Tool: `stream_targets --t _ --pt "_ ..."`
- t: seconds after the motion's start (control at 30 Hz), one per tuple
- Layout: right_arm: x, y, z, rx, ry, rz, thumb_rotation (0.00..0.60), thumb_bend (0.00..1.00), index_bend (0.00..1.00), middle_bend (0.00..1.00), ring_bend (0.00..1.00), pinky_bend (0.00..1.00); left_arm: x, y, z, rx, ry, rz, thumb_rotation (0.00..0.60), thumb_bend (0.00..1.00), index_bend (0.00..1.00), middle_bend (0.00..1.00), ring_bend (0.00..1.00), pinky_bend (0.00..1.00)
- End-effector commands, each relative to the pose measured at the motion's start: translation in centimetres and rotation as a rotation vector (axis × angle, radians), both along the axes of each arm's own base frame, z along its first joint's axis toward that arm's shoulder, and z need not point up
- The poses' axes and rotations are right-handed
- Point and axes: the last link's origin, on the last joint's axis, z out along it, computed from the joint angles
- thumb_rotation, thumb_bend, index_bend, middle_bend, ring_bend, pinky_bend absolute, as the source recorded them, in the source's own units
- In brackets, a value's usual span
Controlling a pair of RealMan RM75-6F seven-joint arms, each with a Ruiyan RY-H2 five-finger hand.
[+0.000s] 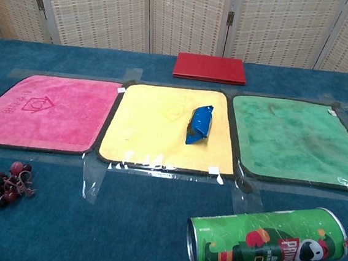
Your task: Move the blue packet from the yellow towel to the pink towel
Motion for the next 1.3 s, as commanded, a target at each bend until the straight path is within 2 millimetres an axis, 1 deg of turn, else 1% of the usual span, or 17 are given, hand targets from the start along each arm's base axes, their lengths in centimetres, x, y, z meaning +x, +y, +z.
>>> stream_targets --t 0.03,0.2,0.33,0.43,0.57,0.73,0.97,1.3 --pt "0.8 -1.3 -0.7 0.03 0.004 0.039 0.6 0.12 0.0 0.0 0.06 0.0 0.0 0.2 -0.1 -0.007 0.002 -0.002 0.6 0.98 0.23 0.14 0.18 0.07" --pt "3.3 -4.4 -2.2 0.093 0.037 0.145 0.6 0.12 0.0 0.0 0.06 0.0 0.1 0.2 -0.1 -0.005 -0.001 -0.009 0.6 0.98 0.23 0.14 0.18 0.07" --pt "5.8 -7.5 -3.7 0.153 0.046 0.227 0.6 0.12 0.0 0.0 0.06 0.0 -0.1 -0.1 0.1 0.0 -0.004 -0.008 0.6 0.98 0.23 0.14 0.18 0.07" --pt "7.7 -10.1 -5.1 0.197 0.055 0.28 0.6 0.13 0.0 0.0 0.06 0.0 -0.4 -0.4 0.3 0.004 -0.003 0.0 0.6 0.98 0.23 0.14 0.18 0.07" --pt "10.2 -13.4 -7.5 0.248 0.074 0.342 0.6 0.13 0.0 0.0 0.06 0.0 -0.8 -0.8 0.5 0.005 0.001 0.009 0.6 0.98 0.23 0.14 0.18 0.07" --pt "12.5 -16.9 -10.4 0.302 0.091 0.367 0.6 0.12 0.0 0.0 0.0 0.0 -1.2 -1.1 0.7 0.011 0.001 0.02 0.6 0.98 0.23 0.14 0.18 0.07" --pt "14.5 -20.4 -13.7 0.34 0.15 0.378 0.6 0.12 0.0 0.0 0.0 0.0 -1.6 -1.3 0.8 0.007 0.005 0.03 0.6 0.98 0.23 0.14 0.18 0.07" --pt "16.5 -23.5 -17.6 0.365 0.193 0.381 0.6 0.12 0.0 0.0 0.0 0.0 -2.1 -1.5 1.0 0.011 0.005 0.052 0.6 0.98 0.23 0.14 0.18 0.07"
